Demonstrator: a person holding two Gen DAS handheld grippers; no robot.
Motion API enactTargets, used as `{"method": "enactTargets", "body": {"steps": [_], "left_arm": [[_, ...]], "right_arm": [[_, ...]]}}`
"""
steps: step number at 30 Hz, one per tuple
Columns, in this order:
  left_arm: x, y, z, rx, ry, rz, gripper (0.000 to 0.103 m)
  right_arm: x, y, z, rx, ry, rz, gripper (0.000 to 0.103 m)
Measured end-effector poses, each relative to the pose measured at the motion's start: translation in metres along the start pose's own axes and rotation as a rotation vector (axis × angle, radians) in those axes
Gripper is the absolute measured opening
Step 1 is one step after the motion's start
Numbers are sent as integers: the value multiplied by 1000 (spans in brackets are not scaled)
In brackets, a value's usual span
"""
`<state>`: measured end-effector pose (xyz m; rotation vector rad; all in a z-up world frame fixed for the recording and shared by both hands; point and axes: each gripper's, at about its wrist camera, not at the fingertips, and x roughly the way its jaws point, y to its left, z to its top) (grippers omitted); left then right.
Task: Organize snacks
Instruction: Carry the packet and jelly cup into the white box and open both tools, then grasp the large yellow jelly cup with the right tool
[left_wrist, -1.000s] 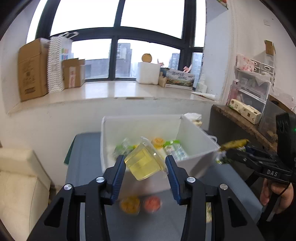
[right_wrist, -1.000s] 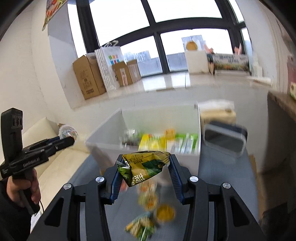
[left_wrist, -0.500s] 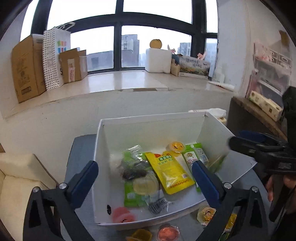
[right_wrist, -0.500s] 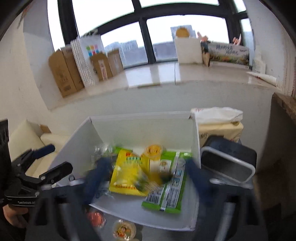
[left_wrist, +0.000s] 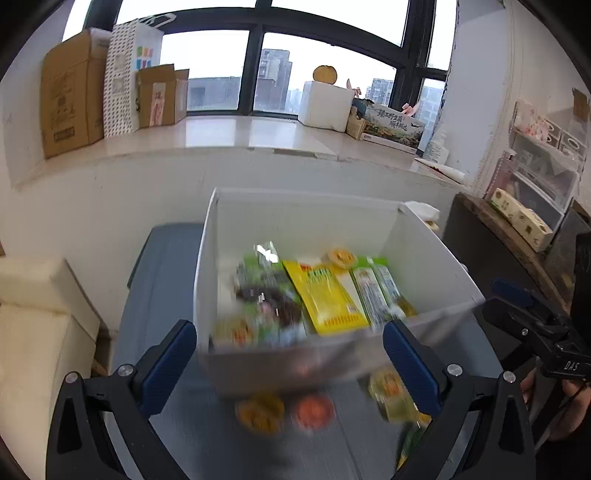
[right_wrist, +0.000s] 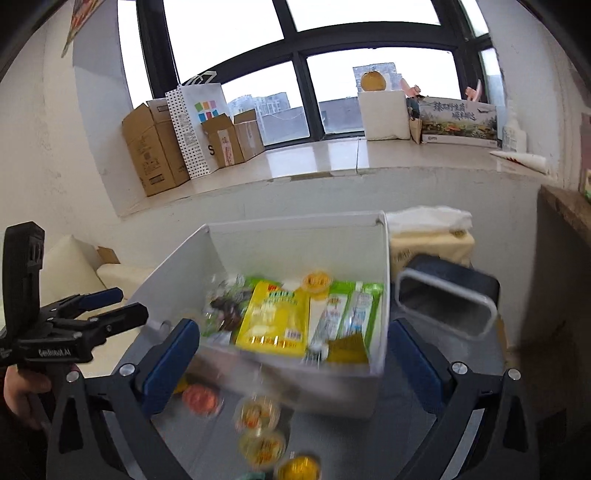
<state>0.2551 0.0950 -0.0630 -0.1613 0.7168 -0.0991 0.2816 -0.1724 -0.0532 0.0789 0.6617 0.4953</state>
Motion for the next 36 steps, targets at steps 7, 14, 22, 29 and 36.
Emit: {"method": "enactTargets", "body": {"steps": [7, 14, 22, 29, 36], "left_arm": [[-38, -8, -75, -35, -1, -13, 103], [-52, -25, -123, -30, 22, -18, 103], [-53, -25, -132, -35, 37, -16, 103], [-51, -9, -137, -60, 57, 7, 103], [-43, -2, -139, -88, 75, 10, 103]], "right_arm": [[-39, -5, -72, 16, 50, -25, 103], [-42, -3, -129, 41, 130, -30, 103], [-18, -15, -116, 131, 153, -19, 103], [21, -19, -115, 146, 204, -37, 86], [33, -9, -112, 63, 239, -57, 38]]}}
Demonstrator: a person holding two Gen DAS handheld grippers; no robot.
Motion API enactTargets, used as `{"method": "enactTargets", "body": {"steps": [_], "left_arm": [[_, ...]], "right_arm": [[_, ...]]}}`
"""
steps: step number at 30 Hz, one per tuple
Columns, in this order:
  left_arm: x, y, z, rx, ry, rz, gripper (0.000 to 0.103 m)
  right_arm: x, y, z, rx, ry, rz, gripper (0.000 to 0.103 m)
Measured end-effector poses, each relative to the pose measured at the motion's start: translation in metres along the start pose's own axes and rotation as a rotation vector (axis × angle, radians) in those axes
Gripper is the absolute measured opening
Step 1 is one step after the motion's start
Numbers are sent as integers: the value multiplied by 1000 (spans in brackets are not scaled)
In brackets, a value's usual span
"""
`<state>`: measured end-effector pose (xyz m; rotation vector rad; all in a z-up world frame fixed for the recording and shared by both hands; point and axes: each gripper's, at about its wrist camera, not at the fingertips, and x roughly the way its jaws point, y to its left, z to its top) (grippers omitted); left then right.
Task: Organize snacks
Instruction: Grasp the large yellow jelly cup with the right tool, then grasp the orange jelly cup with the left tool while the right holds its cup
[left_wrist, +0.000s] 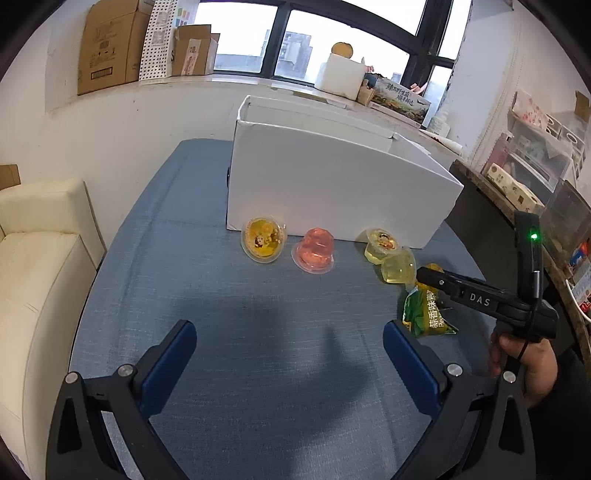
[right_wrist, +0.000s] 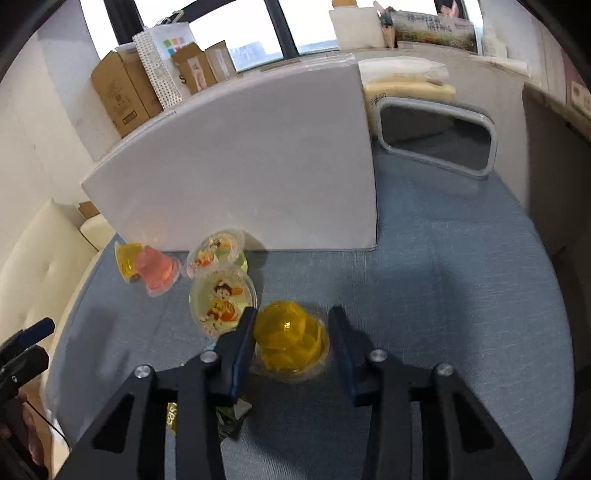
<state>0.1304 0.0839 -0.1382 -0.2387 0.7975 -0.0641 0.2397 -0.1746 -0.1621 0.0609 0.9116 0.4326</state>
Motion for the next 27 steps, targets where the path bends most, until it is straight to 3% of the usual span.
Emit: {"method": "enactTargets", "body": {"steps": [10, 17, 22, 23, 27], "left_arm": [[33, -2, 27, 62, 4, 15, 103], [79, 18, 62, 13, 15, 65, 103], [99, 25, 63, 9, 35, 74, 102], [101, 26, 63, 3, 39, 75, 100], [109, 25, 62, 11, 66, 50, 61]], "right_arm": [[-40, -4, -14, 11, -74, 53, 35], [-62, 2, -19, 6, -104, 67, 35], [-69, 0, -21, 4, -109, 68, 35], [-69, 0, -20, 4, -109, 65, 35], [-67, -1, -20, 1, -101, 64, 35]]}}
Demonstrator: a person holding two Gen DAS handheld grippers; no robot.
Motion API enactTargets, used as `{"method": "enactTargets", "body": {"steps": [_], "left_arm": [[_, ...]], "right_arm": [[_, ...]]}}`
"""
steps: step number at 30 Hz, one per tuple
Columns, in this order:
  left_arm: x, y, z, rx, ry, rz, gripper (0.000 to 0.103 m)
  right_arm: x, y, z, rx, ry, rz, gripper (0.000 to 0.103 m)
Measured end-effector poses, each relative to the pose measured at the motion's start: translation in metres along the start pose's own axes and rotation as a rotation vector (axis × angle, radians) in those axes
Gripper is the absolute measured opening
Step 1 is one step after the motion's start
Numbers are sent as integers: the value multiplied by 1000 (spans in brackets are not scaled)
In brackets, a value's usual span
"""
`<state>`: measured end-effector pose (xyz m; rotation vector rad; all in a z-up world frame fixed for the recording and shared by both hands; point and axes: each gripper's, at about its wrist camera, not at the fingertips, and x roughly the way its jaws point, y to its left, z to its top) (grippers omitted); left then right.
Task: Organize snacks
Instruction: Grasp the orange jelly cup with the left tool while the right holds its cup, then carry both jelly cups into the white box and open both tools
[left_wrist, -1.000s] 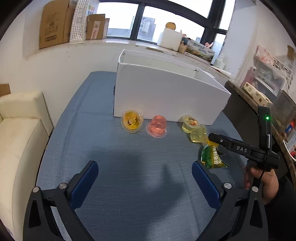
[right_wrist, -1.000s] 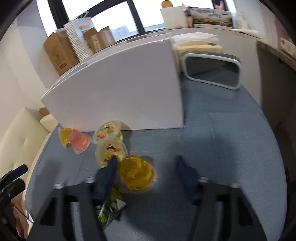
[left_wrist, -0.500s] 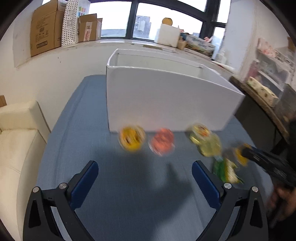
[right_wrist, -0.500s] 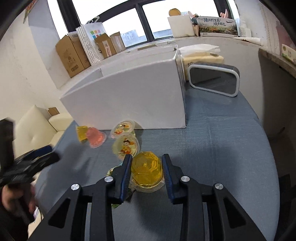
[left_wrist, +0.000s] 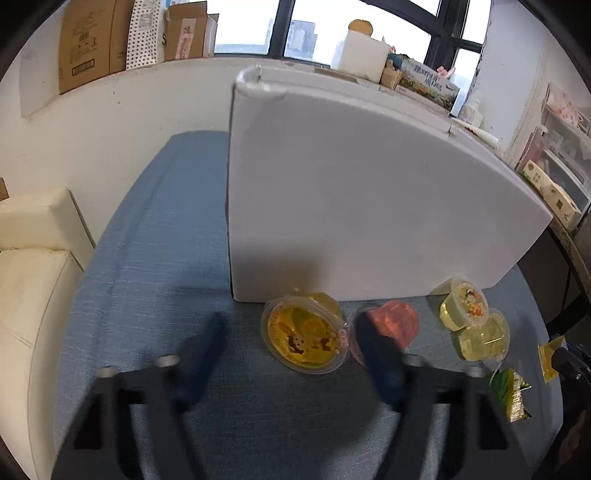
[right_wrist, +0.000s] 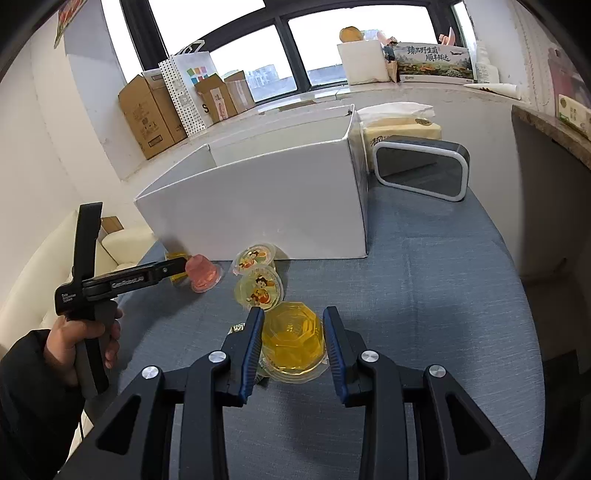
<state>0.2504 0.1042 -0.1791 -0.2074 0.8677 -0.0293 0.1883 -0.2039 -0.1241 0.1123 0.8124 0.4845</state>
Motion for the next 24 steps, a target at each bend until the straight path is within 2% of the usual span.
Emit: {"method": "enactTargets", "body": {"steps": [2, 6, 10, 14, 19, 24], "left_arm": [[0, 0, 1, -5, 0, -26, 49], [-15, -6, 0, 17, -34, -54, 49], [-54, -17, -1, 52, -111, -89, 49], [-95, -33, 13, 98, -202, -129, 49], [-123, -50, 55, 164, -290, -135, 49], [-115, -41, 96, 147, -297, -114, 49]], "right_arm": [[1, 1, -1, 1, 2, 4, 35], [2, 3, -1, -7, 4, 9, 35], [1, 6, 1, -12, -4, 21, 35], [-3, 15, 10, -29, -28, 42, 35], [-9, 25, 48, -61, -92, 70, 35], [0, 31, 106, -100, -157, 57, 35]]}}
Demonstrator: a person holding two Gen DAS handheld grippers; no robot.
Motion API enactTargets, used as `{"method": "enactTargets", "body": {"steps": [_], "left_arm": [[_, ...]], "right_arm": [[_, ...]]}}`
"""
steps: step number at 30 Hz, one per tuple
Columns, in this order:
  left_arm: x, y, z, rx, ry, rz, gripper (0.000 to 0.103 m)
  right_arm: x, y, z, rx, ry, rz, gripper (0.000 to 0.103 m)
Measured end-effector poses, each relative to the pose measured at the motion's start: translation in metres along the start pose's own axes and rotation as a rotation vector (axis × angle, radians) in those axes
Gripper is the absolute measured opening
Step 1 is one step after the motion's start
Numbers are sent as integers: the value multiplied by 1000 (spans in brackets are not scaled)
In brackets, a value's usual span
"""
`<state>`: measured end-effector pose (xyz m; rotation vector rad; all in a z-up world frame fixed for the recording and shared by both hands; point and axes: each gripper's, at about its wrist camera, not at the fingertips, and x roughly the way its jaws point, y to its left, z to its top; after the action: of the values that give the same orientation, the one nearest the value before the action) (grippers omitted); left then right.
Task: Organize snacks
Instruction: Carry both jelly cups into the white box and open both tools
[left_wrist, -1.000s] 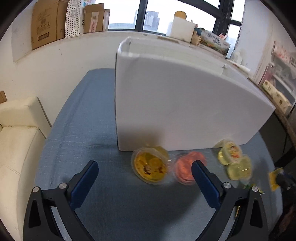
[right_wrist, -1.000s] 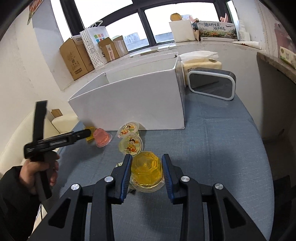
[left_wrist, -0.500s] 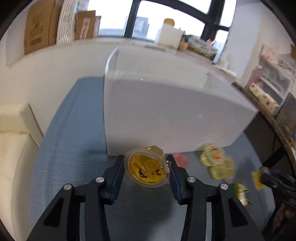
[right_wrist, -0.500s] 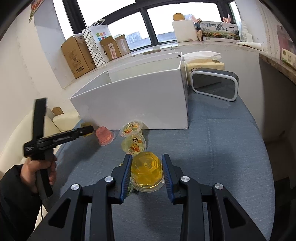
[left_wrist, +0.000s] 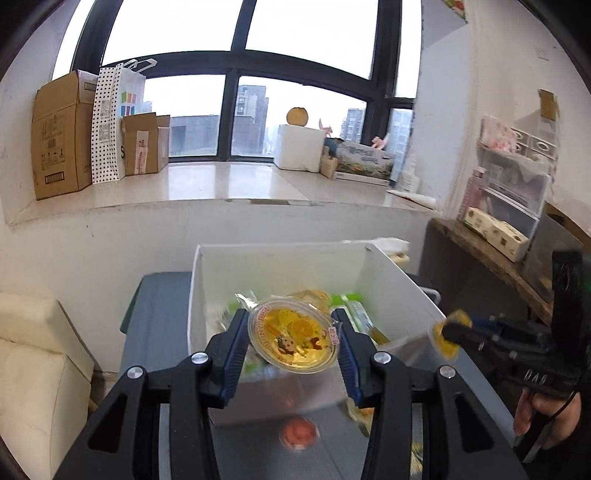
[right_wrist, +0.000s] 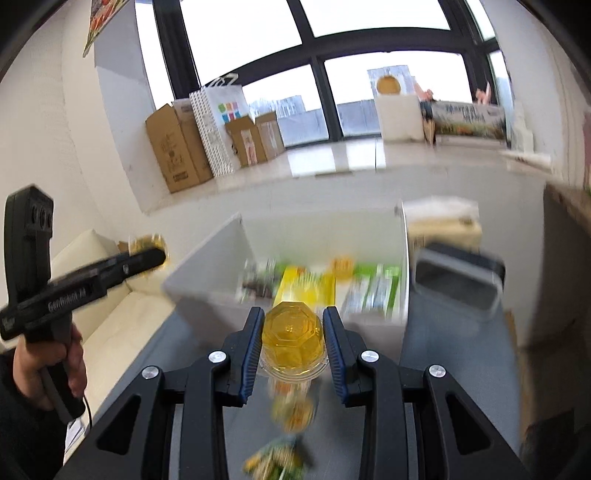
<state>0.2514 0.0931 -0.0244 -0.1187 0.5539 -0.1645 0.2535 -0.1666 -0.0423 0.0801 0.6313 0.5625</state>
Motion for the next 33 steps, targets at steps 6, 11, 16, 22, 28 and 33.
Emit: {"method": "enactTargets", "body": {"steps": [6, 11, 16, 22, 28, 33], "left_arm": [[41, 4, 11, 18, 61, 24, 50], [66, 4, 4, 47, 107, 50, 50], [80, 8, 0, 48, 137, 59, 51], [79, 13, 1, 42, 108, 104, 103], [74, 15, 0, 28, 132, 138, 103], [56, 13, -5, 8, 130, 129, 103]], "right_arm": [[40, -5, 44, -15, 17, -2, 35], [69, -11, 51, -22, 64, -23, 35], [83, -22, 48, -7, 87, -44, 38], [84, -31, 46, 16, 66, -96, 87], [75, -27, 47, -8, 81, -106, 97], [57, -17, 41, -50, 55, -114, 98]]}}
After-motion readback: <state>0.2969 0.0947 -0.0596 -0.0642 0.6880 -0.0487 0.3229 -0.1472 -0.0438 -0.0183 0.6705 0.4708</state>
